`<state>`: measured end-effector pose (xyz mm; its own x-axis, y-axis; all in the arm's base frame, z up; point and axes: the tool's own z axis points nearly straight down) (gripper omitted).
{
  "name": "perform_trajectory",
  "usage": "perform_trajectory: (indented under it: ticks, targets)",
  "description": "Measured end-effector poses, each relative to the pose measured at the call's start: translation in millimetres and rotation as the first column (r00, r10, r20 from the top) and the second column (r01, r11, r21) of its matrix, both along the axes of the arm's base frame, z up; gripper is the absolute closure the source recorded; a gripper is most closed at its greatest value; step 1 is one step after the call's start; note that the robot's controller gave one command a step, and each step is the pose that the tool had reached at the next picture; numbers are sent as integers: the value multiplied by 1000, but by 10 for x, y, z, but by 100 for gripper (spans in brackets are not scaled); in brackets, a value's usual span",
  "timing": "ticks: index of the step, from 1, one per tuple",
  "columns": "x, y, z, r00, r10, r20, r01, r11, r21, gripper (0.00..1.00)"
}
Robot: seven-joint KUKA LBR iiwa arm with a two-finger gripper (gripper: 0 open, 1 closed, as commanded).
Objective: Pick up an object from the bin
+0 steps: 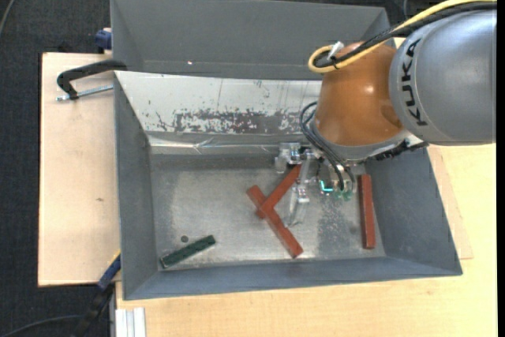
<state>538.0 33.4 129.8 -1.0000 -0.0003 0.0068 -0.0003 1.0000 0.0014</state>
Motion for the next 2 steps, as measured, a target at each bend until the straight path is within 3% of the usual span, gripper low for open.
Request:
perform_trajectory:
  ticks: [1,2]
  targets:
    - [453,-368,-605,945,326,11,-326,945,-3,0]
    - [460,-354,-588,945,326,13,-326,945,-1,100]
